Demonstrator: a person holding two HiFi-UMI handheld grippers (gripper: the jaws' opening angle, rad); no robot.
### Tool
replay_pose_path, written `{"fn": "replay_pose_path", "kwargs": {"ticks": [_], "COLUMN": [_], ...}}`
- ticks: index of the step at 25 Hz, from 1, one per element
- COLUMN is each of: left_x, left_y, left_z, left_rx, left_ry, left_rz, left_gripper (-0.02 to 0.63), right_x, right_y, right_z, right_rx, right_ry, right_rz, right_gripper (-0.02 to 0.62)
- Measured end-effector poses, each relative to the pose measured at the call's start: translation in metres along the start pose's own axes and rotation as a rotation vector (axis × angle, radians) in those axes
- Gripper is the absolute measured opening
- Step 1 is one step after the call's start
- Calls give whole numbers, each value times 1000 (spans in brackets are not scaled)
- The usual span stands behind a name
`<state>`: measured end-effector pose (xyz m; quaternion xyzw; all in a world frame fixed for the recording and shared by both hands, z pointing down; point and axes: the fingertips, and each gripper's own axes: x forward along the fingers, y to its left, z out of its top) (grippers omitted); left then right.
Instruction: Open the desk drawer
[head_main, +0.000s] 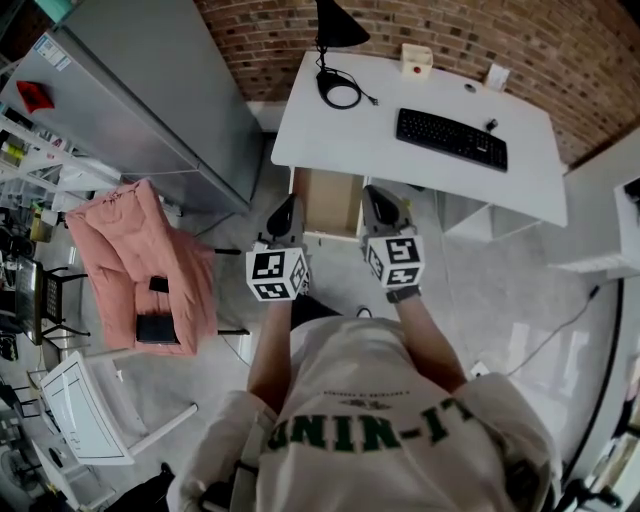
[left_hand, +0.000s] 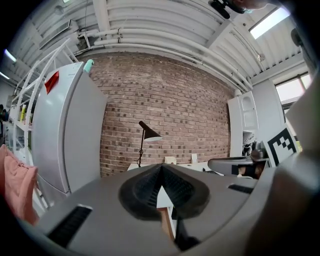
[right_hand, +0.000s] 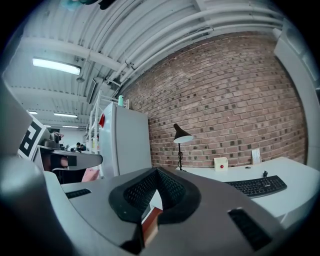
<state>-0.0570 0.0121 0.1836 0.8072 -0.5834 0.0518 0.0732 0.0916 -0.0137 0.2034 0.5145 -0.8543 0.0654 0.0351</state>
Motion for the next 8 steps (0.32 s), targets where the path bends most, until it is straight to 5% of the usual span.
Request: {"fn": "replay_pose_path", "kwargs": {"ticks": [8], "left_x": [32], "left_y": [58], "left_z": [6], "left_rx": [15], "left_ry": [-11], "left_rz": [13], "left_gripper": [0], "right_x": [53], "right_y": [11], "right_z": [4], "right_rx": [-19], "right_ry": [2], "right_rz": [-11], "right_gripper": [2]}}
